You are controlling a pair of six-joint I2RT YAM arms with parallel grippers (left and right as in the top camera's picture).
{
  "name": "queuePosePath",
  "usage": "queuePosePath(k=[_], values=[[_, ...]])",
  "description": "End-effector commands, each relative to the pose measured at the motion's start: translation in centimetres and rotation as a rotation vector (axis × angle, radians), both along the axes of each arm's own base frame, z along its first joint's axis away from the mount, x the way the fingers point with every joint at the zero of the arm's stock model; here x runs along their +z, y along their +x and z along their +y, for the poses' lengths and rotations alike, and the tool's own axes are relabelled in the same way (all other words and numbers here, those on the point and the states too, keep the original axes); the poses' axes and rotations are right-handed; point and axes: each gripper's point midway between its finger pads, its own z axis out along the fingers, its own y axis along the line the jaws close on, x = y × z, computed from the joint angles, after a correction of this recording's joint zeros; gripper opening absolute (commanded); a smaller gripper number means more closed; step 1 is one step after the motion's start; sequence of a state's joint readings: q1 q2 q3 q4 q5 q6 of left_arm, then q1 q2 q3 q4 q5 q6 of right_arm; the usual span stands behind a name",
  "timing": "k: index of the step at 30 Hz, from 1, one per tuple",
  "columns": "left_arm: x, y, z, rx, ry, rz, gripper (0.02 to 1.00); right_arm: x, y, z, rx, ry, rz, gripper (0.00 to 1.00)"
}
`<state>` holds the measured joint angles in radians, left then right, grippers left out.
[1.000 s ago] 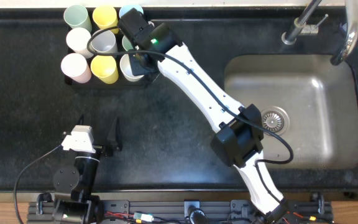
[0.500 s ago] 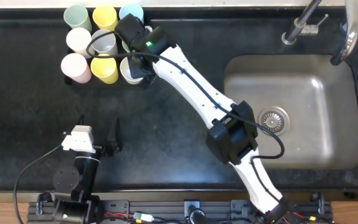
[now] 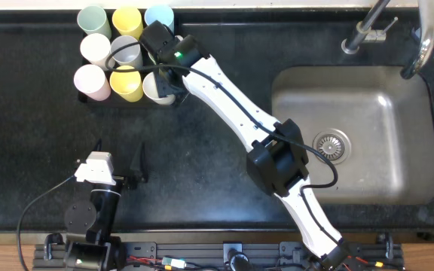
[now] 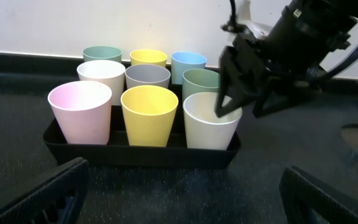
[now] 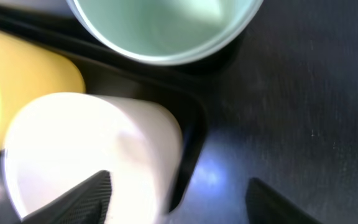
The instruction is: Store Cups
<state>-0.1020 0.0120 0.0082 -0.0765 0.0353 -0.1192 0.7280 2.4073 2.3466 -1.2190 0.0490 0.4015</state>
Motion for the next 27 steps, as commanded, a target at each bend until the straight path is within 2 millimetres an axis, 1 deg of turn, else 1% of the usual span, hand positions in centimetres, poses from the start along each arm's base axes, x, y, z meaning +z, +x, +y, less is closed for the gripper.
queuePosePath(k=[1, 2, 3, 4, 5, 6, 7, 8, 10, 13, 15, 17, 19, 23, 27], values=[[0.1, -0.1, -0.1, -0.009, 0.016, -0.007, 1.0, 10.2, 0.8, -0.8, 0.004, 0.144, -0.17, 0.801], [0.1, -0.1, -0.1, -0.01, 0.016, -0.007, 1.0, 12.5, 1.0, -1.5, 0.002, 0.173, -0.206, 0.816], [0.1, -0.1, -0.1, -0.01, 0.016, -0.007, 1.0, 15.1, 1.1, -2.7, -0.004, 0.201, -0.247, 0.836], [0.1, -0.1, -0.1, -0.01, 0.016, -0.007, 1.0, 17.2, 1.1, -4.0, -0.013, 0.217, -0.281, 0.84], [0.1, -0.1, -0.1, -0.01, 0.016, -0.007, 1.0, 19.3, 1.1, -5.9, -0.029, 0.226, -0.313, 0.84], [0.1, -0.1, -0.1, -0.01, 0.016, -0.007, 1.0, 20.9, 1.0, -7.7, -0.039, 0.225, -0.338, 0.849], [0.1, -0.1, -0.1, -0.01, 0.016, -0.007, 1.0, 22.1, 0.9, -9.5, -0.052, 0.216, -0.354, 0.877], [0.1, -0.1, -0.1, -0.01, 0.016, -0.007, 1.0, 23.1, 0.6, -11.8, -0.063, 0.197, -0.369, 0.912], [0.1, -0.1, -0.1, -0.01, 0.016, -0.007, 1.0, 24.2, -0.3, -15.5, -0.049, 0.142, -0.383, 0.998], [0.1, -0.1, -0.1, -0.01, 0.016, -0.007, 1.0, 24.5, -2.3, -20.4, -0.045, 0.073, -0.396, 0.998], [0.1, -0.1, -0.1, -0.01, 0.016, -0.007, 1.0, 24.2, -3.9, -23.2, -0.075, 0.056, -0.411, 0.996], [0.1, -0.1, -0.1, -0.009, 0.016, -0.007, 1.0, 23.7, -5.7, -25.3, -0.111, 0.07, -0.439, 0.998], [0.1, -0.1, -0.1, -0.009, 0.016, -0.007, 1.0, 23.0, -7.5, -26.6, -0.127, 0.102, -0.471, 0.998], [0.1, -0.1, -0.1, -0.01, 0.016, -0.007, 1.0, 20.6, -11.4, -29.1, -0.17, 0.154, -0.565, 0.998], [0.1, -0.1, -0.1, -0.009, 0.016, -0.007, 1.0, 18.4, -14.3, -31.4, -0.246, 0.182, -0.702, 0.998]])
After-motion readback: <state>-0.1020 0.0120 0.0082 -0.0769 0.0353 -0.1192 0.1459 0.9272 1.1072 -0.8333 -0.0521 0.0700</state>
